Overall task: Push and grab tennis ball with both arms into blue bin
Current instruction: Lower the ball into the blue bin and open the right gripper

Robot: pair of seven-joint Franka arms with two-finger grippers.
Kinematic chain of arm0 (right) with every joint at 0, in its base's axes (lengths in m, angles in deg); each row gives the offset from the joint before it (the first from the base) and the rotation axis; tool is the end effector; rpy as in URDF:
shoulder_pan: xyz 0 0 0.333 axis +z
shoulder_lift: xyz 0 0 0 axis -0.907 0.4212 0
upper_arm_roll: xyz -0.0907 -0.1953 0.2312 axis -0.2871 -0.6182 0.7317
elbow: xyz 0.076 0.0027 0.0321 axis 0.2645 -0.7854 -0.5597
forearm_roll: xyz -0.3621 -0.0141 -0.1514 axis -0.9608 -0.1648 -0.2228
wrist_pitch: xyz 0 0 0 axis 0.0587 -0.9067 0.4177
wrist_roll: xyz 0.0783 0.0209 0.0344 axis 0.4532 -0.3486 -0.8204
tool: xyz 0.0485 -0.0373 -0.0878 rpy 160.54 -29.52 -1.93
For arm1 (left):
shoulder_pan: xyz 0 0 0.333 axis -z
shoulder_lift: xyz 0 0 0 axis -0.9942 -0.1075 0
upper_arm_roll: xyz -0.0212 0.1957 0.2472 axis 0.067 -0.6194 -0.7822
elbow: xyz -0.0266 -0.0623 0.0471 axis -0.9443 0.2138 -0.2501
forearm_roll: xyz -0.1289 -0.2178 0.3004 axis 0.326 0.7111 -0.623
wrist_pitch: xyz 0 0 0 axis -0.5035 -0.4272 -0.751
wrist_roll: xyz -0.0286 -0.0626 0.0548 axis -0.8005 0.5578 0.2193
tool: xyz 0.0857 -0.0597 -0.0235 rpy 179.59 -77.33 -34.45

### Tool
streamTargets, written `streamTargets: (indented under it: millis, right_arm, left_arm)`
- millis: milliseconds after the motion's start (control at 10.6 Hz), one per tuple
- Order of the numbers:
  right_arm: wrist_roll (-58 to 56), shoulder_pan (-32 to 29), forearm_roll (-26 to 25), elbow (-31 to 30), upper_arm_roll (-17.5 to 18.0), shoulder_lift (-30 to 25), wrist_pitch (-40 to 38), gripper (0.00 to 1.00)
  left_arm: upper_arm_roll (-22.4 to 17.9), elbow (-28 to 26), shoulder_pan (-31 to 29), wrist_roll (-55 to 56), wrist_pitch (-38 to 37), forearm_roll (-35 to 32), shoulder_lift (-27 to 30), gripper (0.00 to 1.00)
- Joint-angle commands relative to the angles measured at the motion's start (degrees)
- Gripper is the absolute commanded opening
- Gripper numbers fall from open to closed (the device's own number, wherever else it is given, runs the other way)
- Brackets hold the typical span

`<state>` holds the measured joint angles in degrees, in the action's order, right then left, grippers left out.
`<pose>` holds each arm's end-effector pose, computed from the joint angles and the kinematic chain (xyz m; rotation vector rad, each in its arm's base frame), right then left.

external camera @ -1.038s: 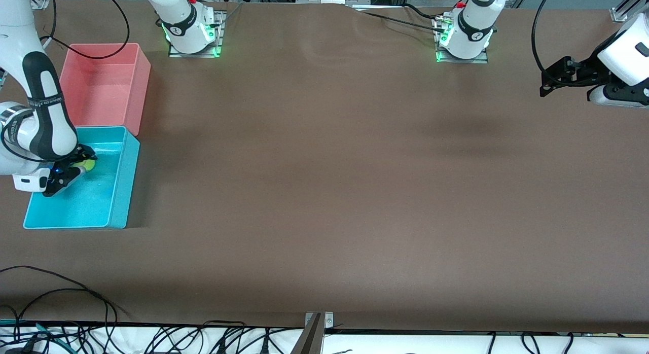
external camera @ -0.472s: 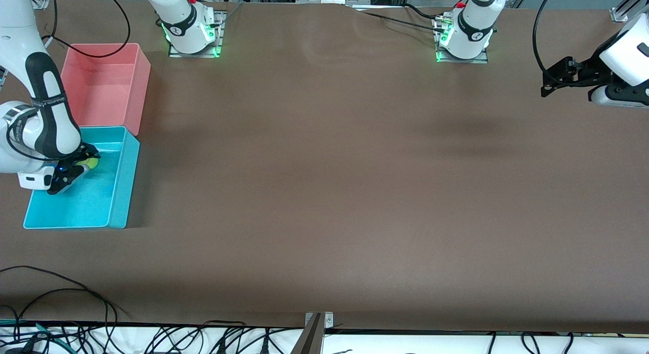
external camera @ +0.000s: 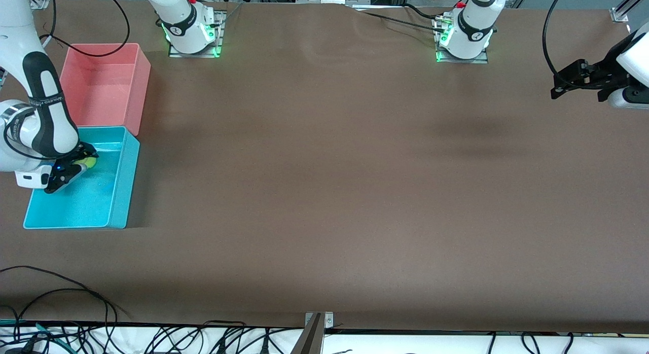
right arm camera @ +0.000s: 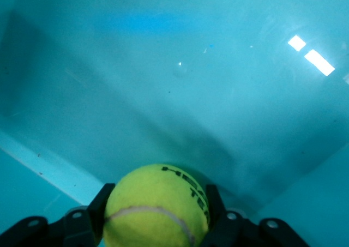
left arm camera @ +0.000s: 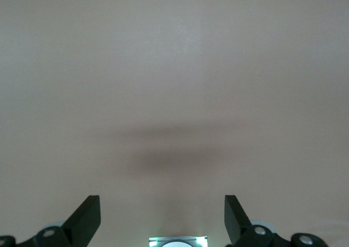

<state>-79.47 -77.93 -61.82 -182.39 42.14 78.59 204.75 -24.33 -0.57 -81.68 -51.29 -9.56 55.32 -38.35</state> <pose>0.5601 -0.2667 0.1820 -2.8766 -1.0340 0.4266 0.5357 -0.0144 0.6397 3.1335 -0.0650 -0.1659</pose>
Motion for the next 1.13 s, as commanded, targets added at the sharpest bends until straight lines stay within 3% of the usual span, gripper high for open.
streamTargets:
  millis: [0, 1038]
  right_arm:
    - [-0.89, -0.61, -0.60, -1.47, 0.32, -0.90, 0.83, 1.00]
    - [-1.07, -0.16, -0.78, 4.24, 0.58, -1.78, -11.47, 1.00]
  left_arm:
    - [0.13, 2.25, -0.22, -0.19, -1.02, 0.76, -1.16, 1.00]
    - [0.22, 2.43, -0.04, -0.19, -1.02, 0.76, -1.16, 1.00]
